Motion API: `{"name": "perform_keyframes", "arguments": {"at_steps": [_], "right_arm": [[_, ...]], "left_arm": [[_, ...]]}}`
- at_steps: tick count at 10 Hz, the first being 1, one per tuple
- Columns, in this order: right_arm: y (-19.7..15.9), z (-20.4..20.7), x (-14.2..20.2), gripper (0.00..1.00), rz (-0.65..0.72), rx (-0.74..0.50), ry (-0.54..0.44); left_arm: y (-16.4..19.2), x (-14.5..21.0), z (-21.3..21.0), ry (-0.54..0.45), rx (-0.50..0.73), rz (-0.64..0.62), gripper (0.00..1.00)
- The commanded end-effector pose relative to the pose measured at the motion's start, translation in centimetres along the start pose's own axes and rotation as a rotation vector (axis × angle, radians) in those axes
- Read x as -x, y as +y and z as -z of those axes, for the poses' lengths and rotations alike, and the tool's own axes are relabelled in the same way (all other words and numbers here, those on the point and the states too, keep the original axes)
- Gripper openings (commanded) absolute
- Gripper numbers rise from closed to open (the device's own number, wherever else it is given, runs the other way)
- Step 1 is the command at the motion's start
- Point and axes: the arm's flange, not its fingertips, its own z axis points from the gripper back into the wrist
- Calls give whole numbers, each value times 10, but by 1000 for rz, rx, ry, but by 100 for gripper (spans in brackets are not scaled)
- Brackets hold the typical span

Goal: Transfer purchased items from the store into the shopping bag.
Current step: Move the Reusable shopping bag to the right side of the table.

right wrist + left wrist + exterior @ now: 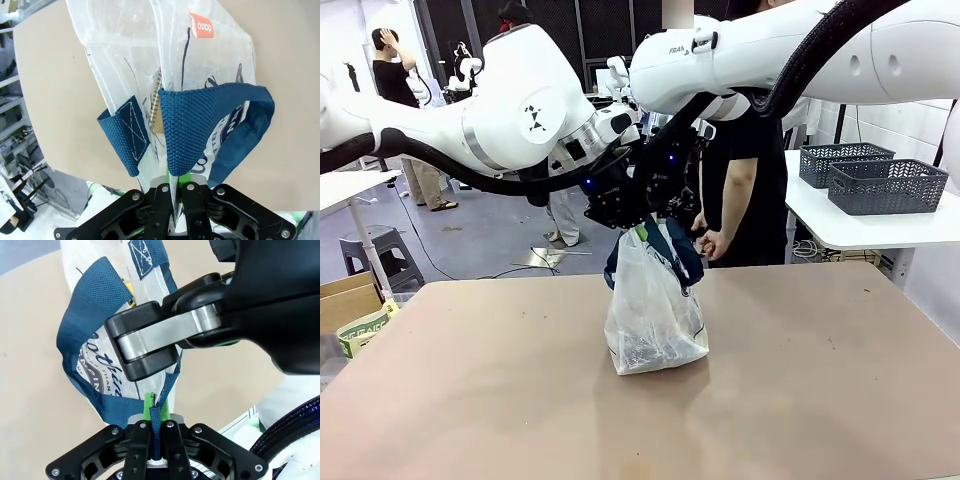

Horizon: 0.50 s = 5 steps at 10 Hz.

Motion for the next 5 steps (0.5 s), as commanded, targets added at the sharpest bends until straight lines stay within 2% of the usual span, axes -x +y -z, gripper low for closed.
{"name": "perform_keyframes", "arguments": {"at_steps": [1, 2, 3, 5], "right_arm": [[-6, -9, 1, 0, -23, -43, -4], [-7, -9, 1, 0, -29, -44, -5], [-8, -9, 2, 0, -34, -52, -5], [-9, -10, 3, 0, -44, -65, -8]], "left_arm": [[4, 8, -7, -18, -30, -21, 0], [1, 8, -6, -12, -86, -43, 0], [0, 0, -1, -1, -1, -1, 0], [0, 0, -1, -1, -1, -1, 0]]}}
